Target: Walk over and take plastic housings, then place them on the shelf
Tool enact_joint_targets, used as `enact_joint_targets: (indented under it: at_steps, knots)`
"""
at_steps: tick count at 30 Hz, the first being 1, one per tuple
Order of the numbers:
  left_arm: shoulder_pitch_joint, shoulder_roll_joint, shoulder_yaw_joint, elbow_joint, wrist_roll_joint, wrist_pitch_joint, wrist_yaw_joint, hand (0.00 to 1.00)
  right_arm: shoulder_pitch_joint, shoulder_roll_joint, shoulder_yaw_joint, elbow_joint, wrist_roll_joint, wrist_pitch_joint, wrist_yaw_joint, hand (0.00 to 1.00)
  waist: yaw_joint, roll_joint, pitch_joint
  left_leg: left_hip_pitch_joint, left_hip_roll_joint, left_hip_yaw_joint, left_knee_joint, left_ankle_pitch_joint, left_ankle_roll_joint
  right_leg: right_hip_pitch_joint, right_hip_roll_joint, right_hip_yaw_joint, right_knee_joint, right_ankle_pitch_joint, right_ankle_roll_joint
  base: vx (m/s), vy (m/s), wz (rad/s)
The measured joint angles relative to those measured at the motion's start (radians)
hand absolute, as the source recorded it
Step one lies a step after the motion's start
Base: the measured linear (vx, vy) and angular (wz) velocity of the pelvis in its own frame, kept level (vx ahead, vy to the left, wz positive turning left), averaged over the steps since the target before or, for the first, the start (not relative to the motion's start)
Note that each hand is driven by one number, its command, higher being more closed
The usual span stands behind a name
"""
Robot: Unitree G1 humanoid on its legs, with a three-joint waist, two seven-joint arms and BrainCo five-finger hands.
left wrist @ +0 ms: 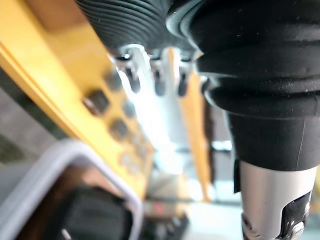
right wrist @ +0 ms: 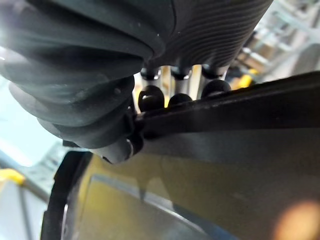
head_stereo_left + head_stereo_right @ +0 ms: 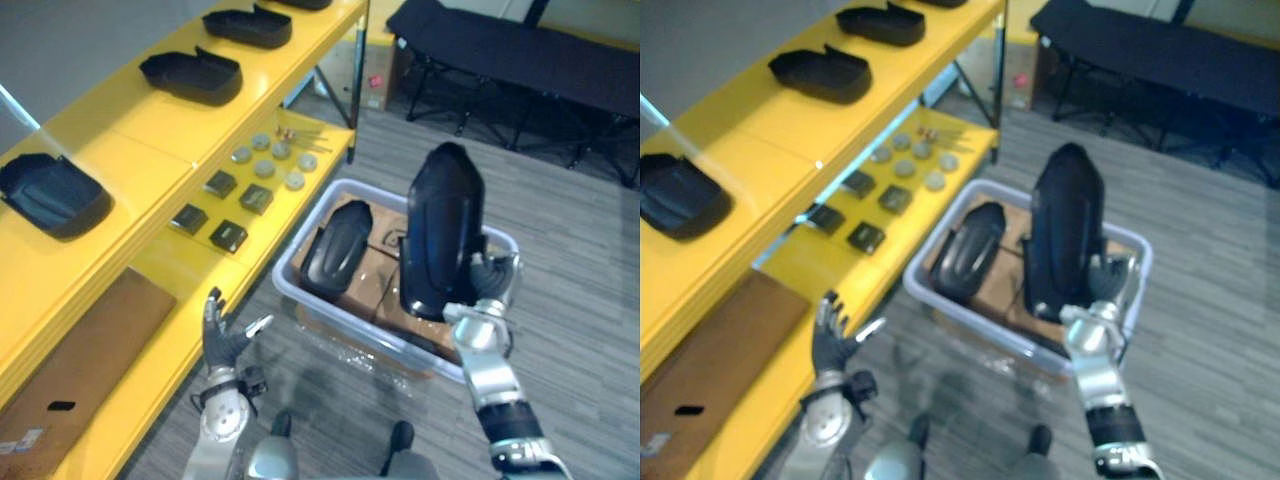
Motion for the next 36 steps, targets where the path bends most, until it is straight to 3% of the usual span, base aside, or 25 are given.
enact_joint_targets:
  at_steps: [4,6,11,16,28,36]
  knots:
    - [-0.049,0.010,-0.042,-0.029,-0.043,0.002,-0.071,0.00,0.000,0.017,0.052,-0.059,-0.023,-0.065,-0.024,1.00,-0.010,-0.010,-0.024,0.014,0.003,0.025,0.000,-0.002,0.001,0.000,0.002,0.020,-0.001,0.004,0.001,-0.02,0.007,-0.15]
    - [-0.092,0.009,-0.075,-0.028,-0.116,0.031,-0.111,0.00,0.000,0.031,0.091,-0.085,-0.044,-0.105,-0.038,1.00,-0.015,-0.012,-0.042,0.017,0.004,0.040,0.001,-0.006,0.002,0.000,0.002,0.033,-0.004,0.007,0.002,-0.03,0.012,-0.18]
    - [-0.183,0.006,-0.127,0.019,-0.324,0.131,-0.152,0.00,-0.012,0.054,0.140,-0.085,-0.058,-0.114,-0.038,1.00,-0.021,-0.016,-0.068,0.035,0.006,0.057,-0.001,-0.006,0.002,0.001,0.005,0.053,-0.004,0.012,0.001,0.01,0.003,-0.09]
    - [-0.205,0.004,-0.126,0.074,-0.432,0.162,-0.136,0.00,-0.018,0.073,0.176,-0.086,-0.061,-0.128,-0.038,1.00,-0.027,-0.016,-0.072,0.053,0.017,0.093,-0.016,-0.009,0.000,-0.002,0.017,0.084,-0.017,0.016,-0.005,-0.02,-0.004,-0.20]
    - [-0.229,0.002,-0.114,0.085,-0.469,0.171,-0.144,0.00,-0.019,0.084,0.238,-0.087,-0.078,-0.172,-0.020,1.00,-0.035,-0.016,-0.099,0.054,0.019,0.096,-0.018,-0.011,-0.003,-0.003,0.021,0.085,-0.027,0.024,-0.004,0.01,0.000,-0.01]
    - [-0.229,-0.006,-0.113,0.085,-0.458,0.204,-0.141,0.00,-0.018,0.100,0.304,-0.087,-0.078,-0.191,0.011,1.00,-0.036,-0.016,-0.117,0.052,0.020,0.097,-0.020,-0.011,-0.003,-0.002,0.022,0.085,-0.029,0.024,-0.005,0.00,0.000,0.00]
